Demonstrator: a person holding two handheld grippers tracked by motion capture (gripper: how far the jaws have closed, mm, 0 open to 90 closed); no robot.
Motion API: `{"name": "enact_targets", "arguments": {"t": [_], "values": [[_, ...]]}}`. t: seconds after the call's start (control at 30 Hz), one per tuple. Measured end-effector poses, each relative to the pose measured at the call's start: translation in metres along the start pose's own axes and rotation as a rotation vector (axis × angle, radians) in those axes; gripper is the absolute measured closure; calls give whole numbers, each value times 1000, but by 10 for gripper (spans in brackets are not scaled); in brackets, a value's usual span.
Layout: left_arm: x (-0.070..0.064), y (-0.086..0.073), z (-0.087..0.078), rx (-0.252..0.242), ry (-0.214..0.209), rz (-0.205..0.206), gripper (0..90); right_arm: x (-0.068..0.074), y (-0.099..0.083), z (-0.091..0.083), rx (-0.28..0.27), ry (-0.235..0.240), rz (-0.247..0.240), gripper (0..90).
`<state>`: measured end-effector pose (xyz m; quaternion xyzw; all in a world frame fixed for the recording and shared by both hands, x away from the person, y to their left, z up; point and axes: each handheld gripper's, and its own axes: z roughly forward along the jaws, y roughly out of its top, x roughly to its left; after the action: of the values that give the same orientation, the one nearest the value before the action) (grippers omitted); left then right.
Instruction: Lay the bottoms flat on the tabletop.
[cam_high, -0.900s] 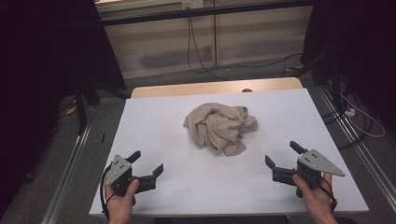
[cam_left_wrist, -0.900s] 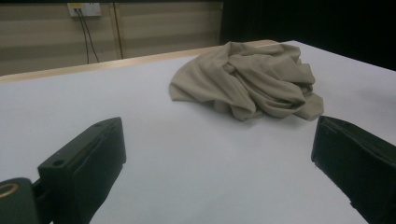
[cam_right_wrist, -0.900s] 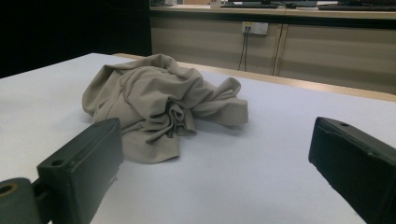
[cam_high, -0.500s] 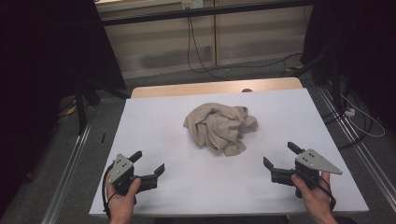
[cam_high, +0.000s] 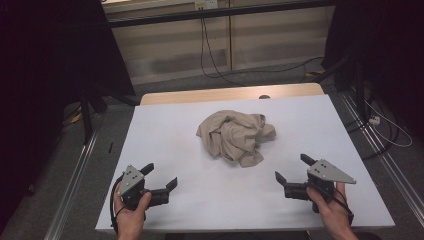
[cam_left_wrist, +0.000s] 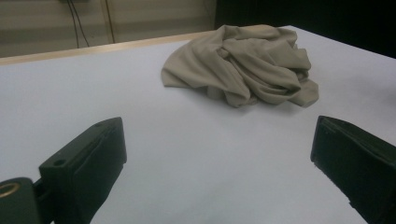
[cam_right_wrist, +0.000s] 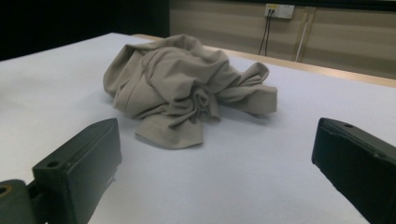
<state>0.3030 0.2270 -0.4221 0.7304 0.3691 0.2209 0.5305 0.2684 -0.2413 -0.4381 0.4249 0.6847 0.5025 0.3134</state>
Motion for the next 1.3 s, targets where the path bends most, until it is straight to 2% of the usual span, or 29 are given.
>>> {"name": "enact_targets", "arguments": {"t": [0.13,0.27,0.47,0.53,0.7,0.8,0.83,0.93,1.1,1.23,1.3], "values": [[-1,0,1,12,-14,13,44,3,0,1,9,10,-10,12],[-3,0,5,44,-34,26,55,4,0,5,32,32,-12,19],[-6,0,14,64,-53,45,59,7,4,16,30,61,-2,45],[-7,-1,17,79,-74,44,61,10,7,21,34,79,-11,45],[-8,-2,17,89,-75,51,61,17,14,31,45,115,-43,87],[-6,-2,19,98,-81,39,62,20,18,42,57,136,-48,114],[-6,-2,20,108,-81,41,66,22,20,51,71,152,-46,123],[-7,-2,23,107,-71,40,67,25,23,59,76,158,-56,137],[-11,-1,27,116,-91,53,67,30,36,79,72,160,-89,155],[-11,-1,29,105,-78,44,51,28,45,98,130,142,-119,187],[-10,0,30,101,-84,48,52,27,48,108,138,156,-101,213]]}}
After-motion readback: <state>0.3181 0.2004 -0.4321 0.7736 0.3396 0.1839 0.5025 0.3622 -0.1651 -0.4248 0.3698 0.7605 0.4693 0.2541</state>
